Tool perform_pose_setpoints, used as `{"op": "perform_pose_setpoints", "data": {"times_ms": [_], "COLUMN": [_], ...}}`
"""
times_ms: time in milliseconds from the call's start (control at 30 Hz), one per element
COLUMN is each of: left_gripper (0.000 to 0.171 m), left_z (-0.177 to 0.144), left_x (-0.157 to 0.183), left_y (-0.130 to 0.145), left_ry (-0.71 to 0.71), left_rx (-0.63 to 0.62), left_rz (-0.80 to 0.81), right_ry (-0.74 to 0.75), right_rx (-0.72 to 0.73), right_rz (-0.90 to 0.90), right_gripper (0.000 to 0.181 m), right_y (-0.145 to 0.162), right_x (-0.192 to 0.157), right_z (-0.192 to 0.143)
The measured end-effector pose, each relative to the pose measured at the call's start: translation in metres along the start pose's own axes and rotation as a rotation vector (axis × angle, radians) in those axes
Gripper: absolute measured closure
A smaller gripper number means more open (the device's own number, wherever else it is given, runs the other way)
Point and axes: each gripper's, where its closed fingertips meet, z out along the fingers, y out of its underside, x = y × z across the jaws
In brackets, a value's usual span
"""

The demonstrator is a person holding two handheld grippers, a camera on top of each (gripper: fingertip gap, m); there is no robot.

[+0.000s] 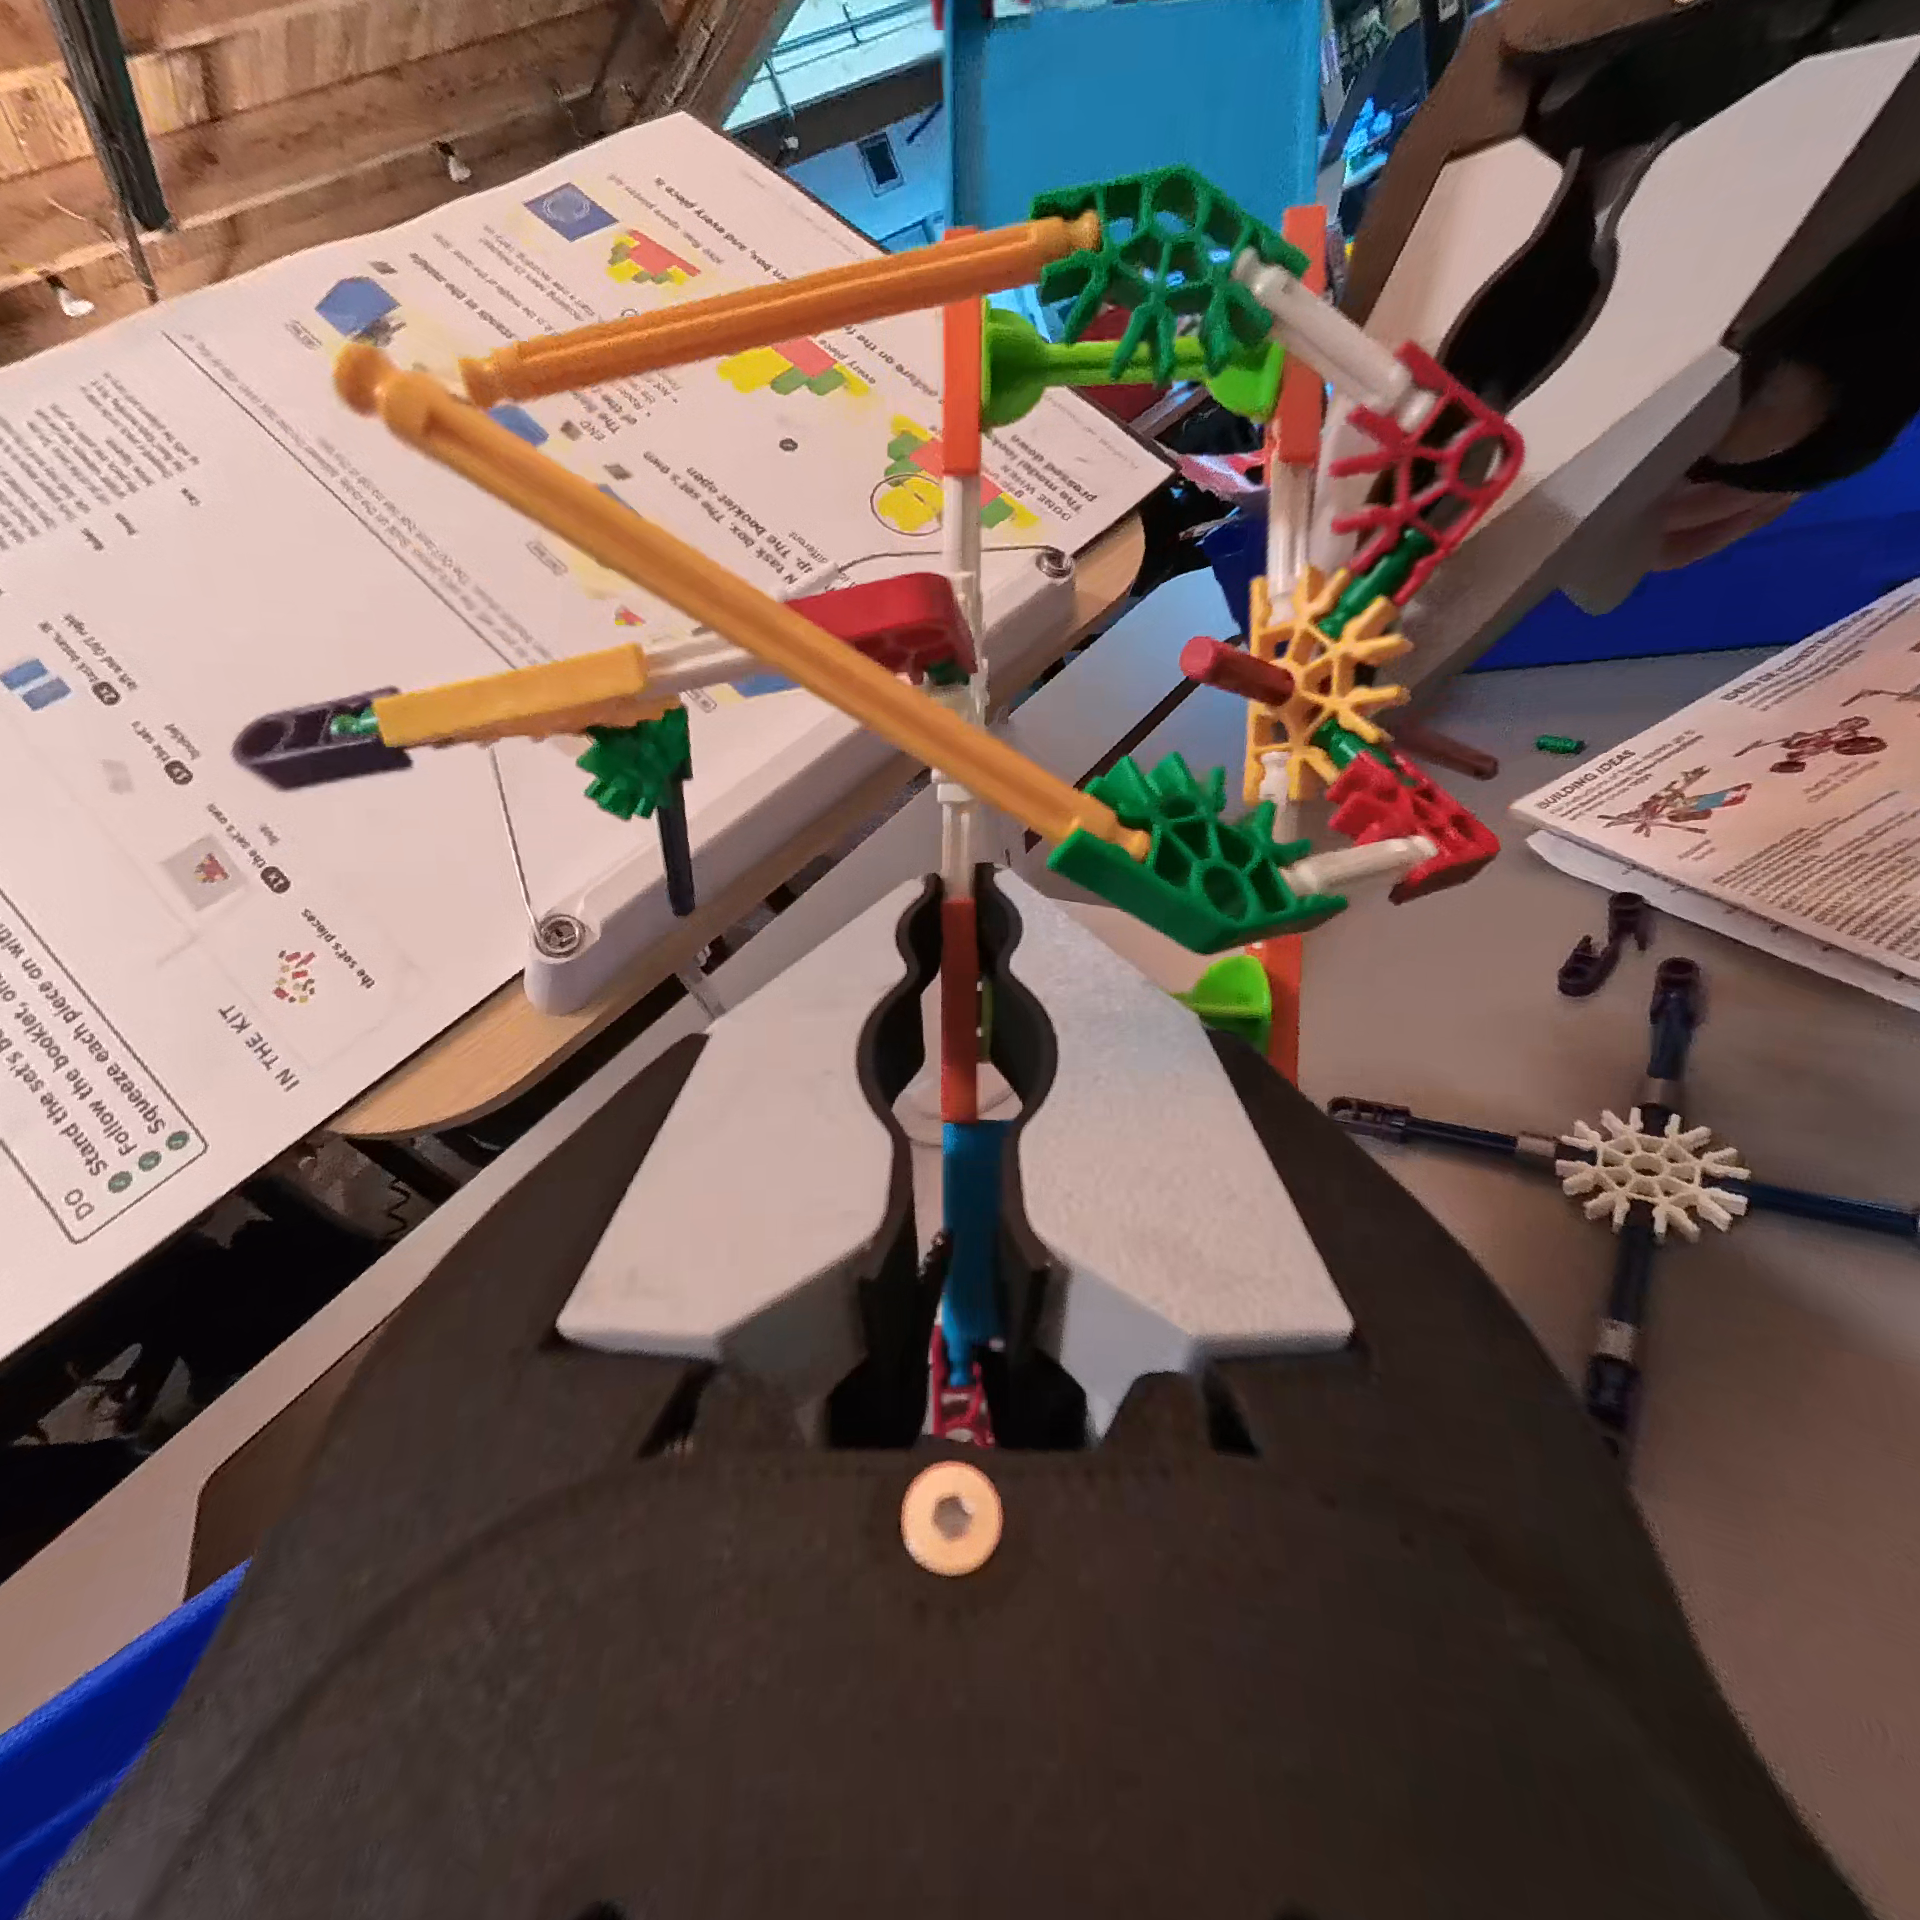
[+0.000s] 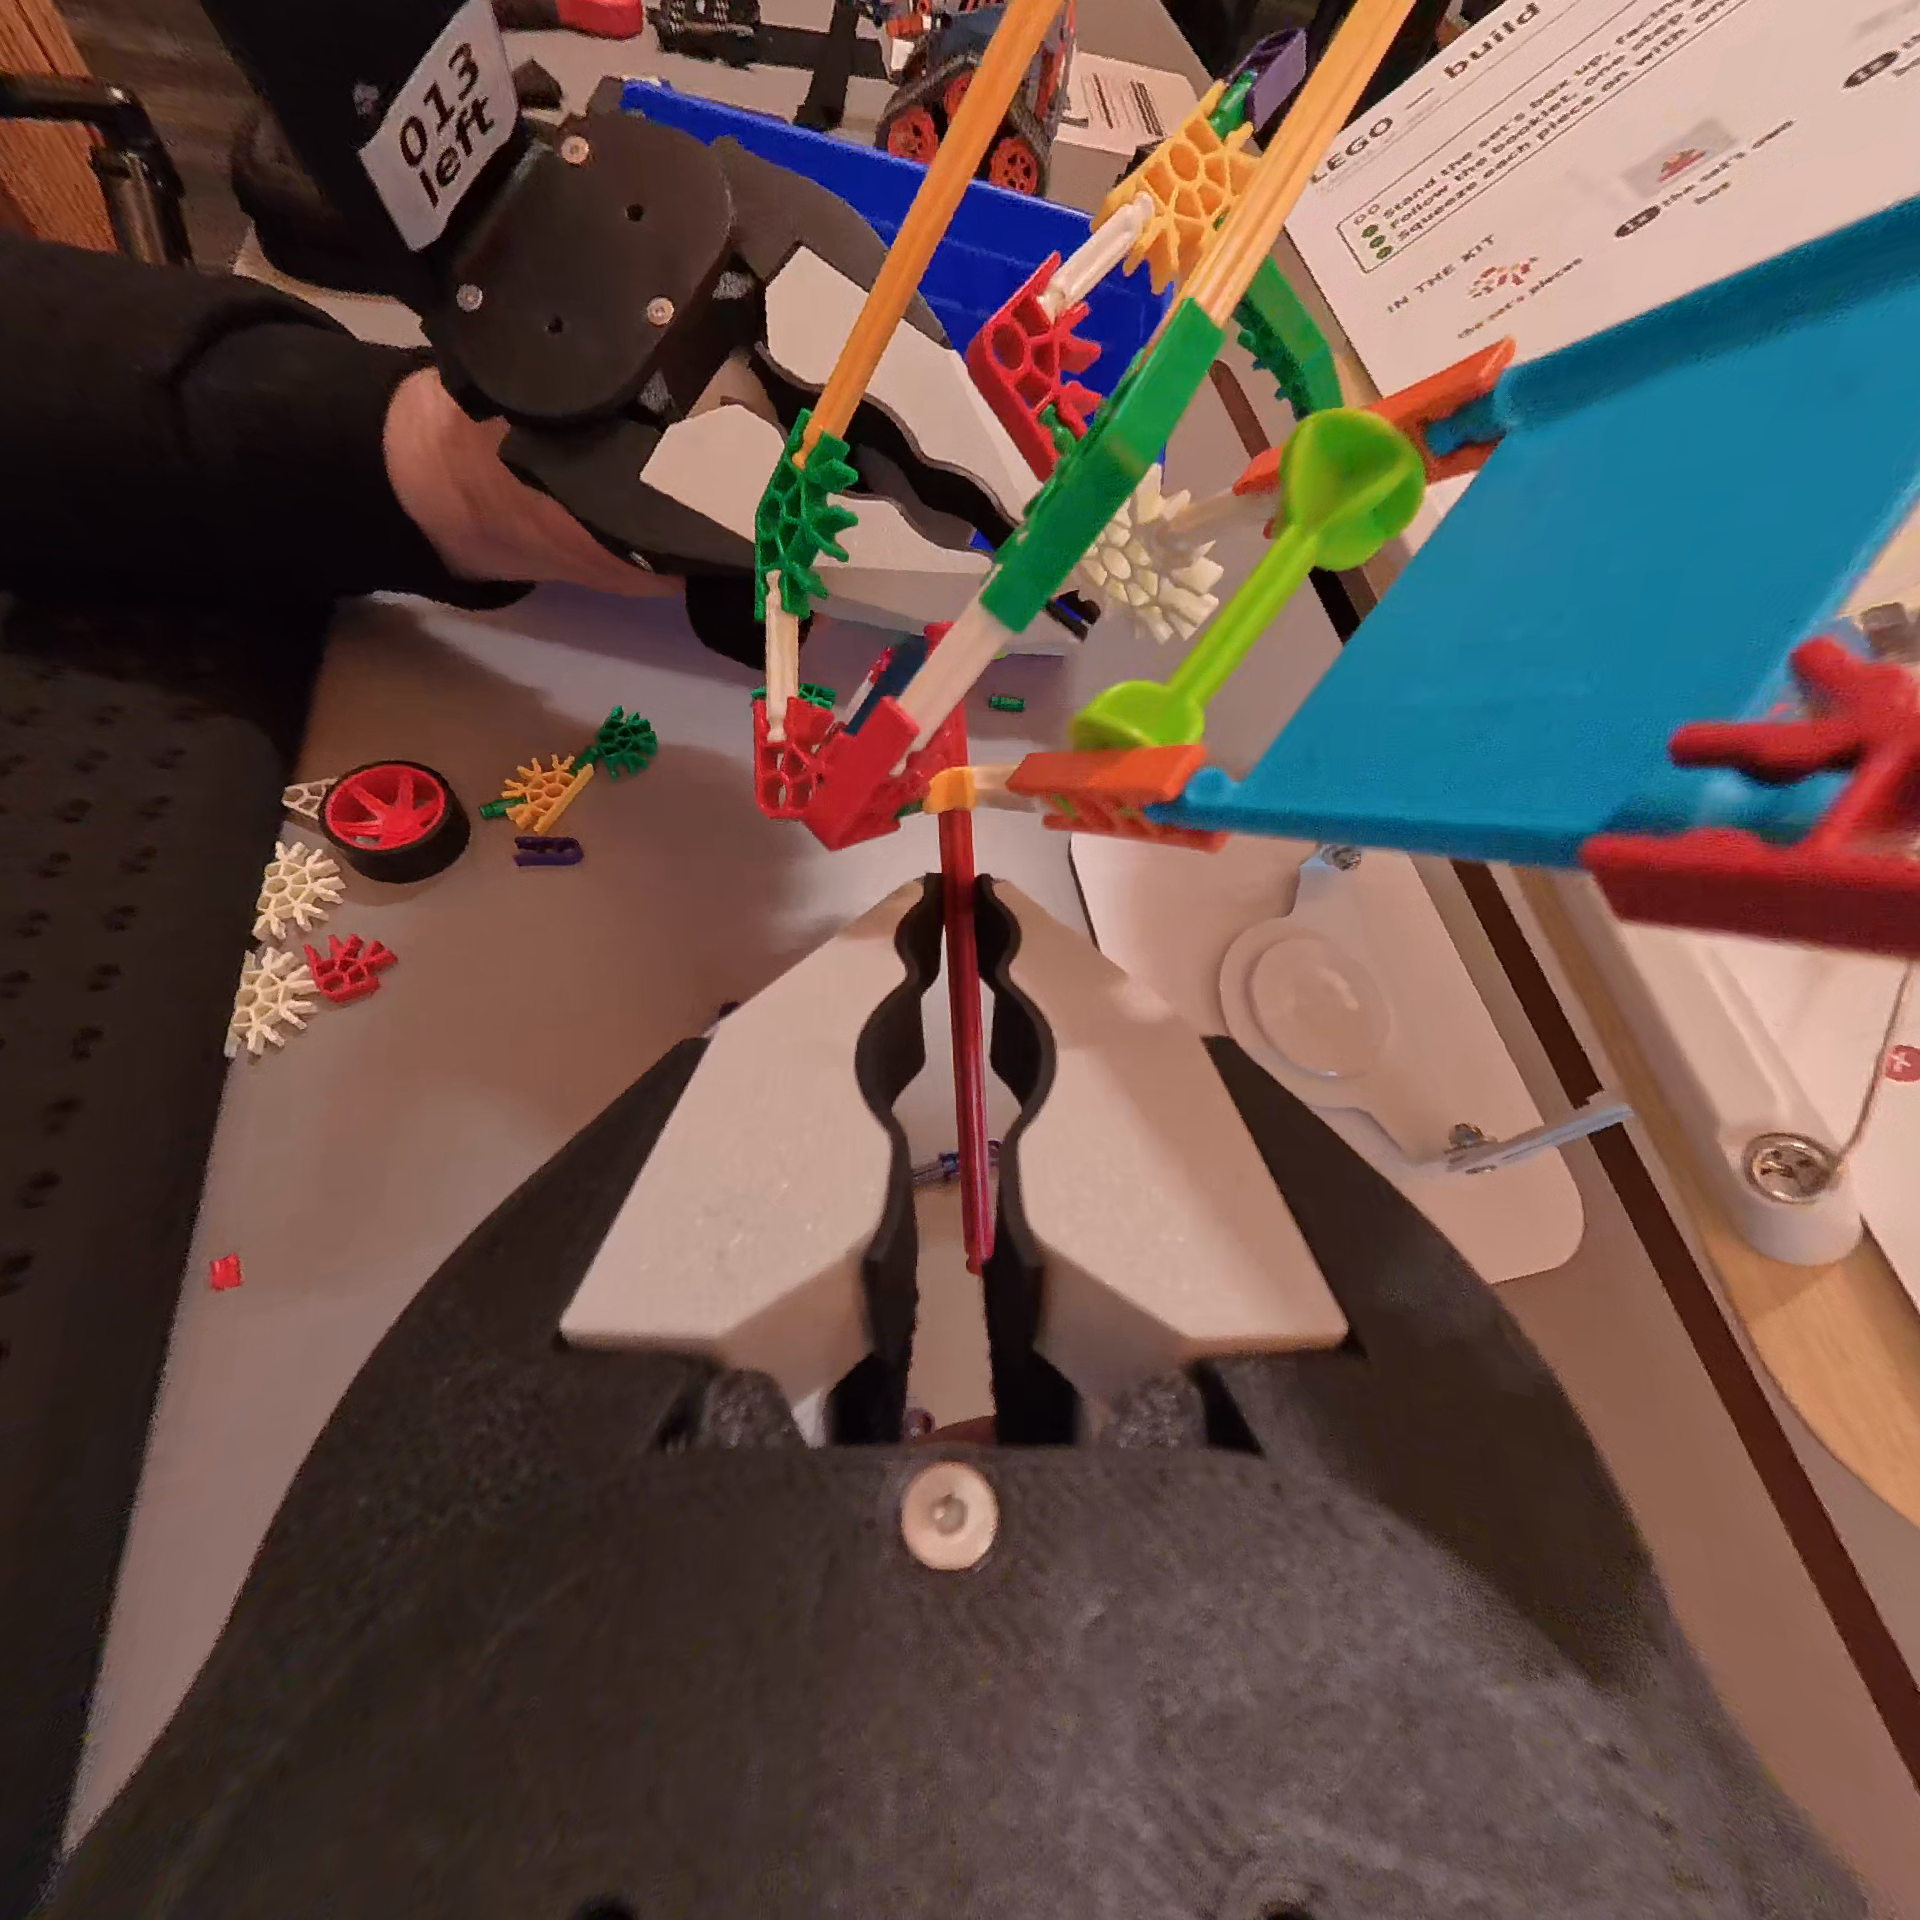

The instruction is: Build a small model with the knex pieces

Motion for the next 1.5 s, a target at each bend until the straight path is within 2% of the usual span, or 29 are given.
{"op": "perform_pose_setpoints", "data": {"times_ms": [167,433,533,667,900,967,1033,1100,1167,1233,1367,1433,1500], "left_gripper": [0.168,0.168,0.169,0.168,0.166,0.155,0.153,0.148,0.152,0.152,0.139,0.138,0.141], "left_z": [0.001,0.001,0.000,0.001,0.003,0.002,-0.001,-0.008,-0.016,-0.024,-0.027,-0.030,-0.028], "left_x": [-0.006,-0.023,-0.024,-0.022,-0.017,-0.008,-0.009,-0.004,-0.008,-0.001,0.007,0.012,0.005], "left_y": [0.003,0.006,0.006,0.009,0.013,0.014,0.015,0.010,0.002,-0.003,0.004,0.006,0.012], "left_ry": [-0.081,-0.292,-0.317,-0.313,-0.183,-0.070,-0.005,0.117,0.177,0.301,0.405,0.467,0.421], "left_rx": [-0.024,-0.097,-0.104,-0.103,-0.049,-0.021,-0.006,0.028,0.077,0.091,0.054,0.048,0.029], "left_rz": [0.082,0.357,0.461,0.492,0.258,0.159,0.047,-0.086,-0.207,-0.312,-0.421,-0.484,-0.474], "right_ry": [-0.026,-0.025,-0.055,-0.074,-0.084,-0.087,-0.094,-0.103,-0.106,-0.114,-0.125,-0.131,-0.142], "right_rx": [0.040,0.048,0.066,0.086,0.119,0.118,0.127,0.127,0.126,0.125,0.113,0.112,0.101], "right_rz": [0.102,0.313,0.361,0.377,0.312,0.308,0.294,0.284,0.285,0.289,0.272,0.274,0.269], "right_gripper": [0.179,0.179,0.179,0.179,0.179,0.179,0.179,0.179,0.179,0.180,0.179,0.179,0.179], "right_y": [0.000,0.006,0.006,0.006,0.005,0.007,0.007,0.006,0.007,0.009,0.012,0.014,0.016], "right_x": [0.004,0.016,0.014,0.013,0.011,0.011,0.010,0.008,0.008,0.008,0.006,0.005,0.003], "right_z": [0.005,0.021,0.024,0.026,0.027,0.028,0.028,0.028,0.028,0.028,0.031,0.032,0.032]}}
